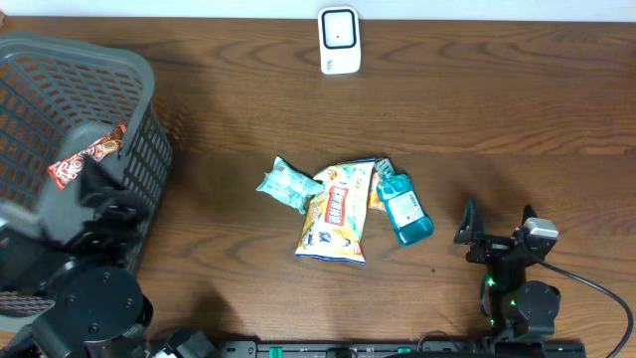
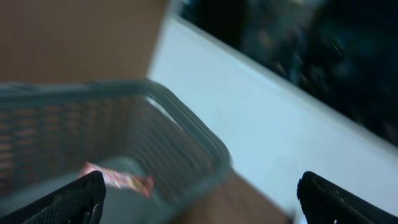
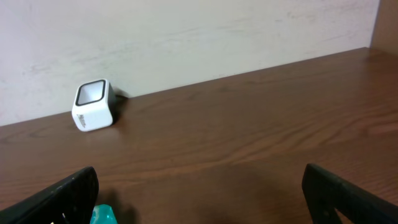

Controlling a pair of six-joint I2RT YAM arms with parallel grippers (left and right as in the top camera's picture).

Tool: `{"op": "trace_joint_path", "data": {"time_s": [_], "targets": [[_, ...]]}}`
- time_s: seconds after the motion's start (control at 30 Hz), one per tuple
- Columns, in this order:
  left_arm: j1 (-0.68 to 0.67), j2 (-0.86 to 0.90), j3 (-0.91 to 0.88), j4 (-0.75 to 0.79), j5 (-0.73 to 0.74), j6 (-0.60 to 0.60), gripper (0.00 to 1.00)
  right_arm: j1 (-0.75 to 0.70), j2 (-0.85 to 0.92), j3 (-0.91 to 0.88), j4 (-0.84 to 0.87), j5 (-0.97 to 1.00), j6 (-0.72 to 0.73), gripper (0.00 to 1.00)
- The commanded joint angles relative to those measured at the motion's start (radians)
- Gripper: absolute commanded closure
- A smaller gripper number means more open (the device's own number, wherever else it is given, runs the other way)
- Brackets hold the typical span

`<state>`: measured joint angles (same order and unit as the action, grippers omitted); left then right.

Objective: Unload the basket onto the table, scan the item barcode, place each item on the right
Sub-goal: 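Return the left gripper into the basket toward the red Top bar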

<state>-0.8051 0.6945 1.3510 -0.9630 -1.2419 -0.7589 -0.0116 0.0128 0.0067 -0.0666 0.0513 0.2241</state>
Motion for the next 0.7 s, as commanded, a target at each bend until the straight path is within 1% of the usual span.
{"op": "trace_joint_path", "data": {"time_s": [0.0, 0.1, 0.2, 0.37, 0.4, 0.43, 0.47, 0.53, 0.67], "targets": [[0.003, 0.002, 0.011, 0.000, -0.282, -0.109, 0.02, 0.006, 0.000, -0.001, -0.004, -0.001, 0.007, 0.01], [0.004, 0.002, 0.011, 0.000, -0.323, -0.153, 0.02, 0.006, 0.001, -0.001, -0.004, -0.001, 0.007, 0.01], [0.029, 0.002, 0.011, 0.005, -0.327, -0.164, 0.02, 0.006, 0.000, -0.001, -0.004, -0.001, 0.007, 0.01], [0.146, 0.003, 0.011, 0.052, -0.326, -0.154, 0.02, 0.006, 0.000, -0.001, -0.004, -0.001, 0.007, 0.01], [0.177, 0.006, 0.011, 0.074, -0.320, -0.138, 0.02, 0.006, 0.001, -0.001, -0.004, -0.001, 0.007, 0.01], [0.203, 0.009, 0.011, 0.099, -0.314, -0.111, 0.02, 0.006, 0.000, -0.001, -0.004, -0.001, 0.007, 0.01], [0.254, 0.018, 0.011, 0.163, -0.290, -0.031, 0.02, 0.006, 0.000, -0.001, -0.004, -0.001, 0.007, 0.01], [0.315, 0.033, 0.011, 0.253, -0.242, 0.093, 0.02, 0.006, 0.000, -0.001, -0.004, -0.001, 0.007, 0.01], [0.464, 0.092, 0.011, 0.423, -0.121, 0.301, 0.02, 0.006, 0.000, -0.001, -0.004, -0.001, 0.007, 0.01]]}}
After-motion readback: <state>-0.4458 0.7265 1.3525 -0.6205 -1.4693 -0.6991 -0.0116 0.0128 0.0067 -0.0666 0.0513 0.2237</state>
